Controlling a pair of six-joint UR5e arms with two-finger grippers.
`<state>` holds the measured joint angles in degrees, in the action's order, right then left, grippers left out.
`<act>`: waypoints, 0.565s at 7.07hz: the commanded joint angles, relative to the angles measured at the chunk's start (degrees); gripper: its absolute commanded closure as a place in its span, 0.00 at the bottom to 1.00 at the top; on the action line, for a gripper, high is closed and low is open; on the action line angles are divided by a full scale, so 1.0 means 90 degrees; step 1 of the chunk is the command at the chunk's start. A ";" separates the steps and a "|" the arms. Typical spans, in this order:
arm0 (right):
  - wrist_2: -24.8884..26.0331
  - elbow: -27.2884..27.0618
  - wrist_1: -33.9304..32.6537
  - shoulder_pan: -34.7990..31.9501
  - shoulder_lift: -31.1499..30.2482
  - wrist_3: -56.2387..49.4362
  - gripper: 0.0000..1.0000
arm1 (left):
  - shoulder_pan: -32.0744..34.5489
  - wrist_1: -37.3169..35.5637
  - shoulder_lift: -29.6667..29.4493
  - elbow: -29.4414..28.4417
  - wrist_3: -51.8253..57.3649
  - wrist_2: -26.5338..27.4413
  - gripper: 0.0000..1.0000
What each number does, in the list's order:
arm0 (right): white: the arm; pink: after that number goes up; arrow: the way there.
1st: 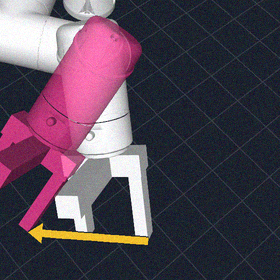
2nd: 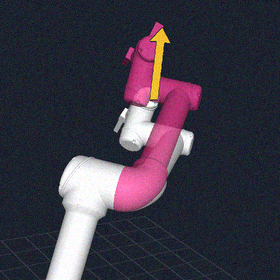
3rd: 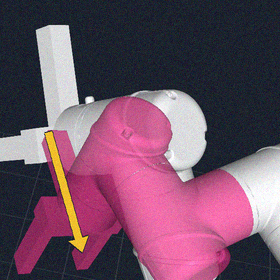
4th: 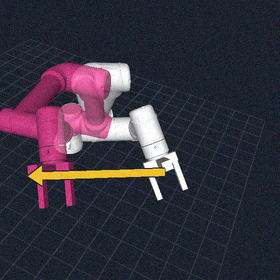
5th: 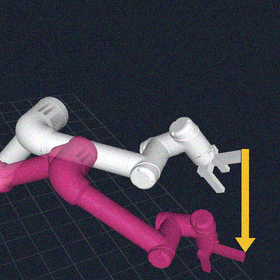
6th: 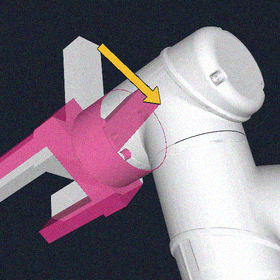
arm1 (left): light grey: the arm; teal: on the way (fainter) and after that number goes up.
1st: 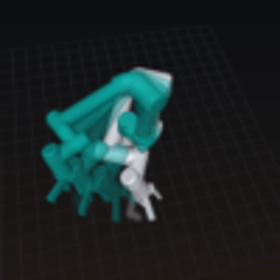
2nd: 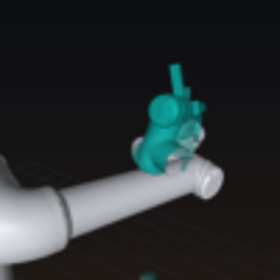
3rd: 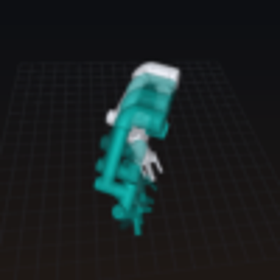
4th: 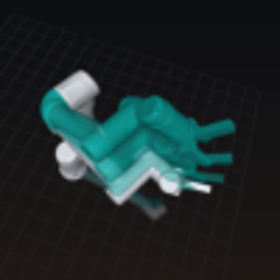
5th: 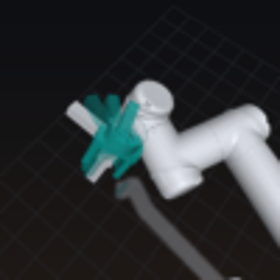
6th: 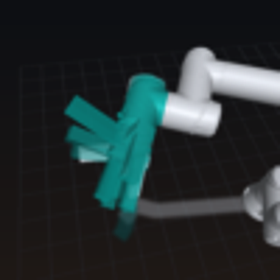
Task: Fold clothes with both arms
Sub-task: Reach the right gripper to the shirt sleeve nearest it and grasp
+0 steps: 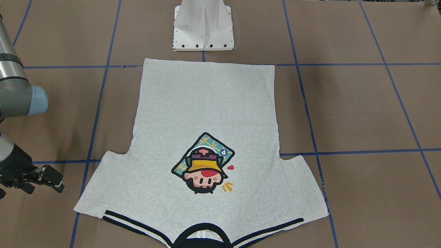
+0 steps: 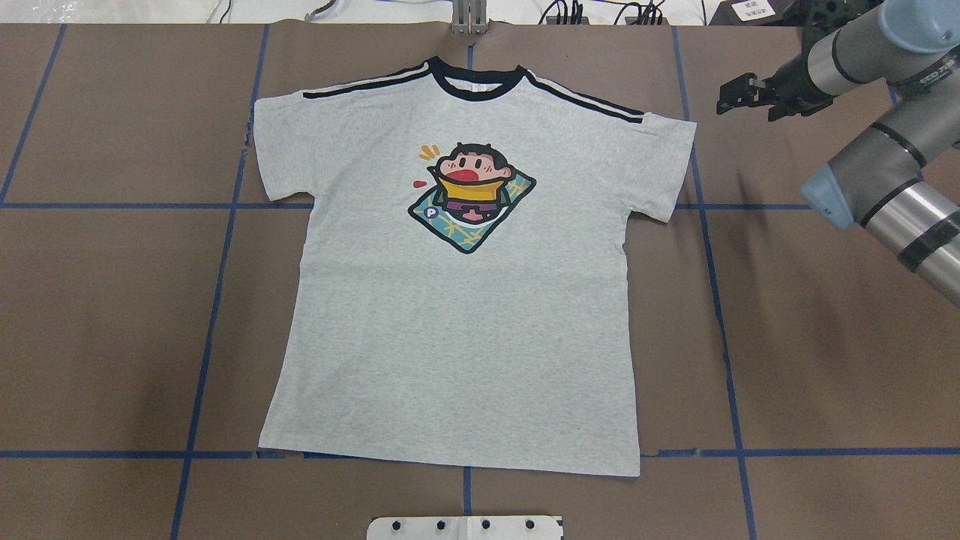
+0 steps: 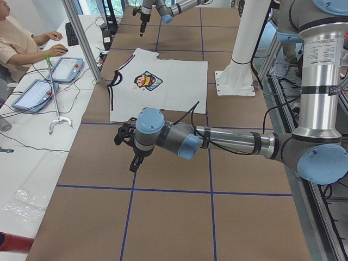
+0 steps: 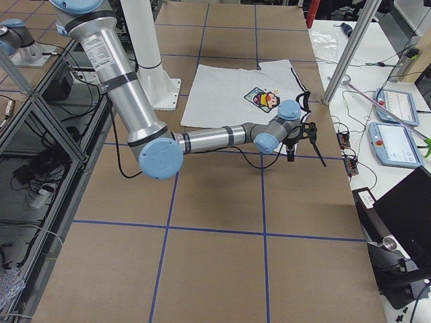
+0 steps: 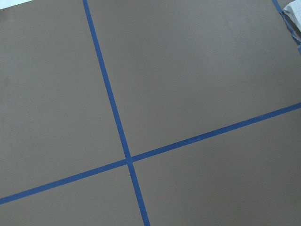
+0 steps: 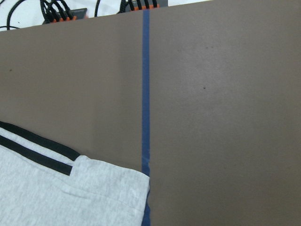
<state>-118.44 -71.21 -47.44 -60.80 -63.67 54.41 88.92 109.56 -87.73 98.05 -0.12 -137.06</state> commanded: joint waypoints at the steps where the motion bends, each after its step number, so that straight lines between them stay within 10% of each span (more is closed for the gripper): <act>1: 0.0348 0.0167 0.0562 0.0270 0.0082 0.0117 0.00 | -0.0007 0.0247 0.0041 0.0023 0.0004 -0.0161 0.00; 4: 0.1096 0.0450 0.0660 0.0621 0.0170 0.0447 0.00 | -0.0007 0.0541 0.0080 0.0042 0.0062 -0.0172 0.00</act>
<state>-112.12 -68.37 -42.23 -57.03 -62.54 56.95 88.86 113.79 -87.18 98.29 0.30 -138.55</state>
